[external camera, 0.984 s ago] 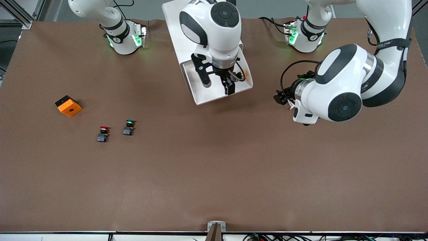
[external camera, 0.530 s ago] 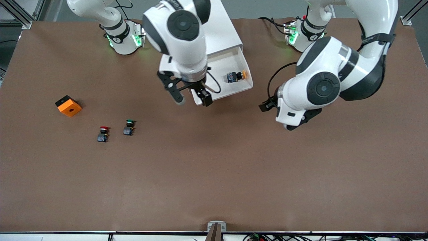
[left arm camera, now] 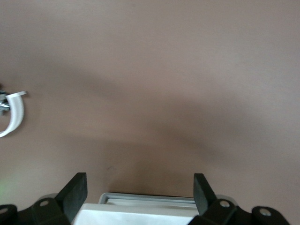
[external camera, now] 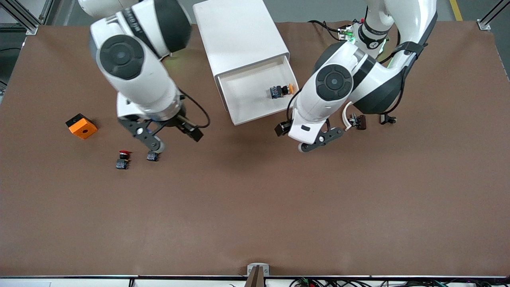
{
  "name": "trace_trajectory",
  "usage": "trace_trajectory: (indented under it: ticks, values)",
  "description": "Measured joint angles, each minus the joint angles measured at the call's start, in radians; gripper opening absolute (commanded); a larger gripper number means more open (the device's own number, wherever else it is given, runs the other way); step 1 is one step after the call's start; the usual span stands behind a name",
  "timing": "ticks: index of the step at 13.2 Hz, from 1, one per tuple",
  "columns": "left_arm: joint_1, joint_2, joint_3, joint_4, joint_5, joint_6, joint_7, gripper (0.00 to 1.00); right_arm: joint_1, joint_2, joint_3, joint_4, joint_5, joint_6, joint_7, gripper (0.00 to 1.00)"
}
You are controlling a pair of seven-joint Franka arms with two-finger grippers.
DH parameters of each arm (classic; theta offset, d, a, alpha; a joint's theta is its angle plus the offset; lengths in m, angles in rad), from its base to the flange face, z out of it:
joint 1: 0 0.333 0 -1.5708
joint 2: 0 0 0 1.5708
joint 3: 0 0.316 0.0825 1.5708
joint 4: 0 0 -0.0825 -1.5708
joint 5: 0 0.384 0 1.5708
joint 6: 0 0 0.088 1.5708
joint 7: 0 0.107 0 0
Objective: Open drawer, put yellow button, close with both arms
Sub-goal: 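Withdraw the right gripper to rest while the left gripper pushes the drawer, then push the drawer fully shut with the left gripper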
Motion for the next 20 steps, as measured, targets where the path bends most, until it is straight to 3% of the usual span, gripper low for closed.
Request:
trace_trajectory:
  ticks: [3, 8, 16, 20]
  values:
    - [-0.047, 0.017, 0.0, -0.017, 0.003, 0.082, -0.076, 1.0, -0.094, -0.008, -0.001, 0.0, 0.0, -0.026, -0.226, 1.0]
    - [-0.134, 0.041, -0.001, -0.13, 0.095, 0.217, -0.165, 1.0, -0.263, -0.033, -0.001, 0.0, -0.001, -0.106, -0.593, 1.0]
    - [-0.203, 0.039, -0.003, -0.172, 0.111, 0.243, -0.186, 1.0, -0.418, -0.085, -0.001, 0.001, -0.059, -0.245, -0.977, 1.0]
    - [-0.253, 0.039, -0.015, -0.187, 0.111, 0.244, -0.247, 1.0, -0.558, -0.132, -0.001, 0.001, -0.059, -0.261, -1.24, 1.0]
